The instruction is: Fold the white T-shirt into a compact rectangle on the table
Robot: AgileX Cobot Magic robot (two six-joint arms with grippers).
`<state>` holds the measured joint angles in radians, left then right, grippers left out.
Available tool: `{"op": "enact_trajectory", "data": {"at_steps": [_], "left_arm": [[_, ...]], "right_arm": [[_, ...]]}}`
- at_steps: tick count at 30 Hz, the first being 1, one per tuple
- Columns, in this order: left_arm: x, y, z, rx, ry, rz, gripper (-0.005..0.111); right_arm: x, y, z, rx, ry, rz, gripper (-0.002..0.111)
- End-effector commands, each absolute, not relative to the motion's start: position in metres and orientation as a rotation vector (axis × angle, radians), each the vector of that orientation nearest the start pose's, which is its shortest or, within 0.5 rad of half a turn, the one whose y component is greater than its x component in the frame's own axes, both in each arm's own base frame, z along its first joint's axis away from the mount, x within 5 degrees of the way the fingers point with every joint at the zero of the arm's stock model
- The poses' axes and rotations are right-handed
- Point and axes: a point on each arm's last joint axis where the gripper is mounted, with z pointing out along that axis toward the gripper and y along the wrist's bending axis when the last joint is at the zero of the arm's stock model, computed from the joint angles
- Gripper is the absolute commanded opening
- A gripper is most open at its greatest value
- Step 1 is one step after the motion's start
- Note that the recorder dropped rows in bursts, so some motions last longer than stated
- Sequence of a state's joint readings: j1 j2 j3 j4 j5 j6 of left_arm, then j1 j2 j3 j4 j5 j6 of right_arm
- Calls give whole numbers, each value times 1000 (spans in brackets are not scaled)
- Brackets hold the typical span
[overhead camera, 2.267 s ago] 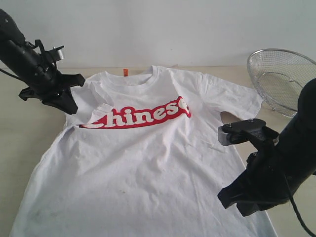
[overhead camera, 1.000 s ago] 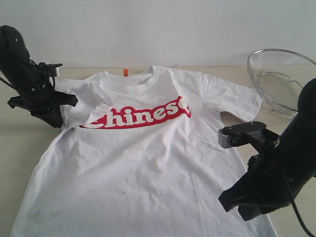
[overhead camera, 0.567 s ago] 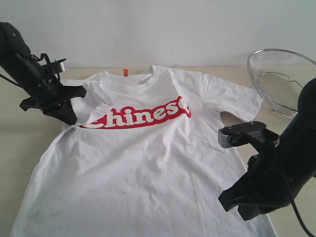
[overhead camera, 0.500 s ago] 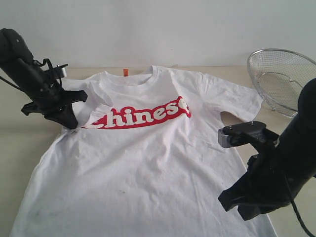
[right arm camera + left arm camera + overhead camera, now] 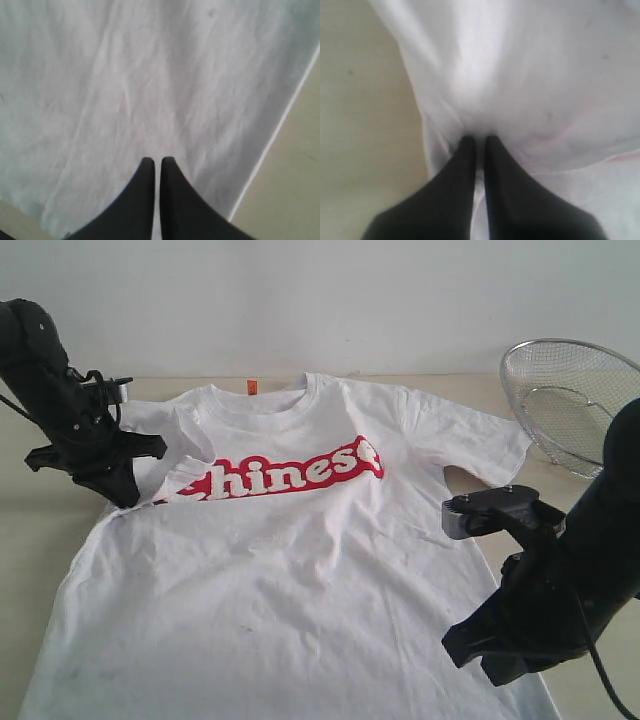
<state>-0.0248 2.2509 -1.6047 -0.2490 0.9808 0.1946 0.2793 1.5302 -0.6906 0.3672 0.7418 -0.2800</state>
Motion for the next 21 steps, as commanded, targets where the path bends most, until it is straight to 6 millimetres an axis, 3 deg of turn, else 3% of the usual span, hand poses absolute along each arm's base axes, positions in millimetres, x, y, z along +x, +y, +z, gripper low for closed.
{"op": "enact_trajectory", "data": {"at_steps": [1,6,11,14,21], "left_arm": [[433,-16,109,129,3106,-245,5],[433,-13,118,76,3089,-306,5],[437,-15,145,34,2968,-463,5],[439,-16,158,26,2906,-454,5],[444,-52,146,63,2873,-531,5]], "right_arm": [[220,86,166,-465,2991,391,0],[220,86,166,-465,2991,391,0],[220,86,166,-465,2989,391,0],[220,86,166,-467,2989,388,0],[221,86,166,-462,2976,384,0]]}}
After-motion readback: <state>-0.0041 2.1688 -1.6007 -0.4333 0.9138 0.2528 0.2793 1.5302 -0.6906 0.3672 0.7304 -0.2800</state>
